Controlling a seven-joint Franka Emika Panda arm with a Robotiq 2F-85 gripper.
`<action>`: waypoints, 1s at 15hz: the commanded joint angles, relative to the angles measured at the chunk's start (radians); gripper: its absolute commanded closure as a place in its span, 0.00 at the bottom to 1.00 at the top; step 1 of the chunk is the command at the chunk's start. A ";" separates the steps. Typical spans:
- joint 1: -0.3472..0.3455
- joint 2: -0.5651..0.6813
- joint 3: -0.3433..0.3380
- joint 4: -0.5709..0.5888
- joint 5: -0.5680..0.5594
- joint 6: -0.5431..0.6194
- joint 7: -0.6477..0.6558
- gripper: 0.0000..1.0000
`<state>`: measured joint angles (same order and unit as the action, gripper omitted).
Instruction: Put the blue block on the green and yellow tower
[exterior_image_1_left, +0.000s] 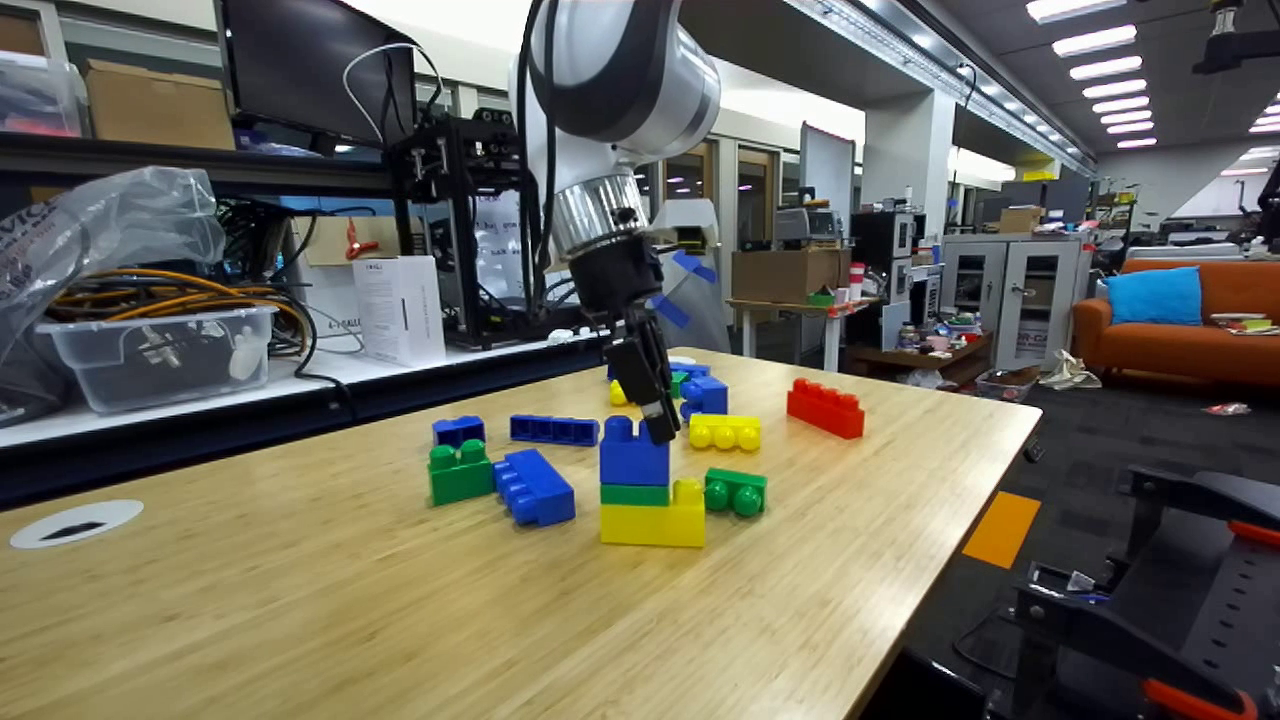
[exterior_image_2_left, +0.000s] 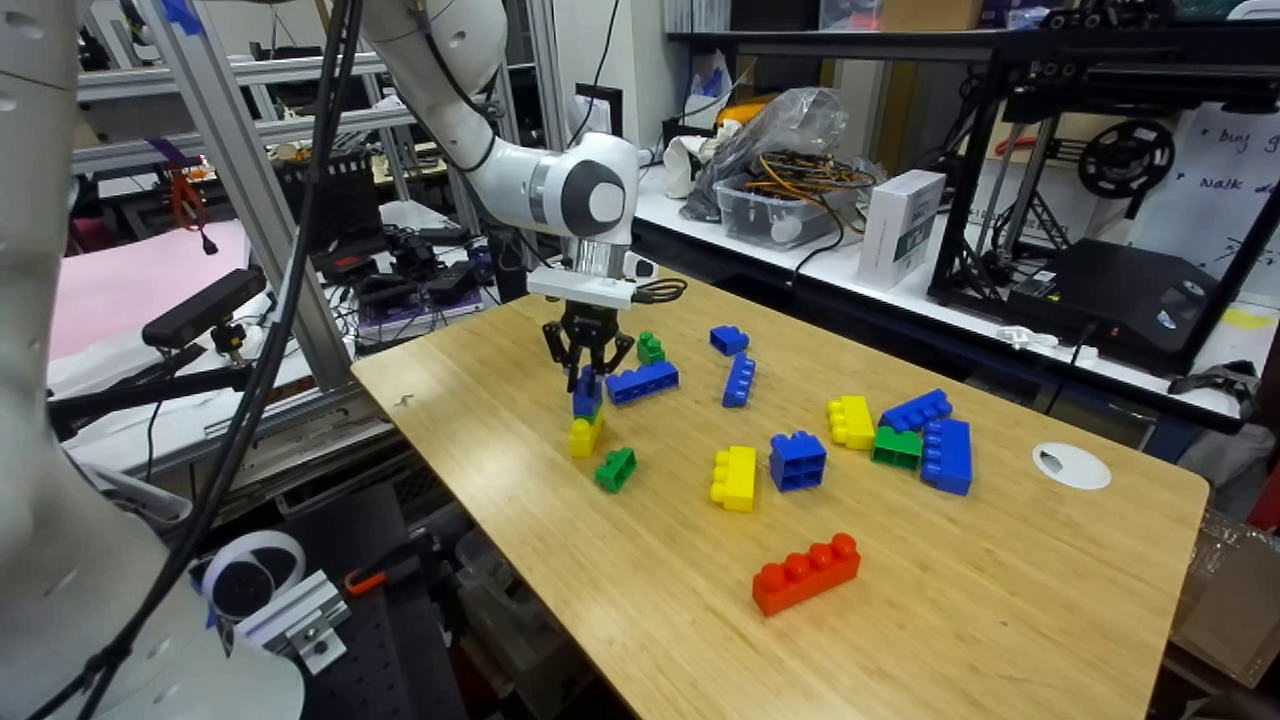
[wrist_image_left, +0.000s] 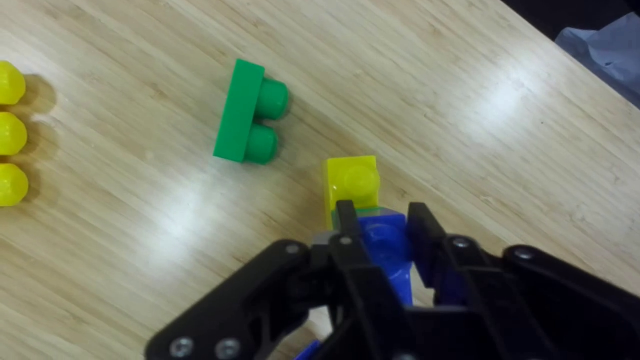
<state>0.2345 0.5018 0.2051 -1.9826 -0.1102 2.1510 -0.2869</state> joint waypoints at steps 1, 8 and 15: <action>0.002 0.020 0.003 0.027 -0.026 -0.021 0.000 0.93; 0.025 0.005 -0.001 0.027 -0.066 -0.035 0.020 0.24; 0.043 -0.054 0.004 0.027 -0.105 -0.035 0.040 0.00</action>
<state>0.2784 0.4841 0.2054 -1.9505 -0.1942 2.1388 -0.2598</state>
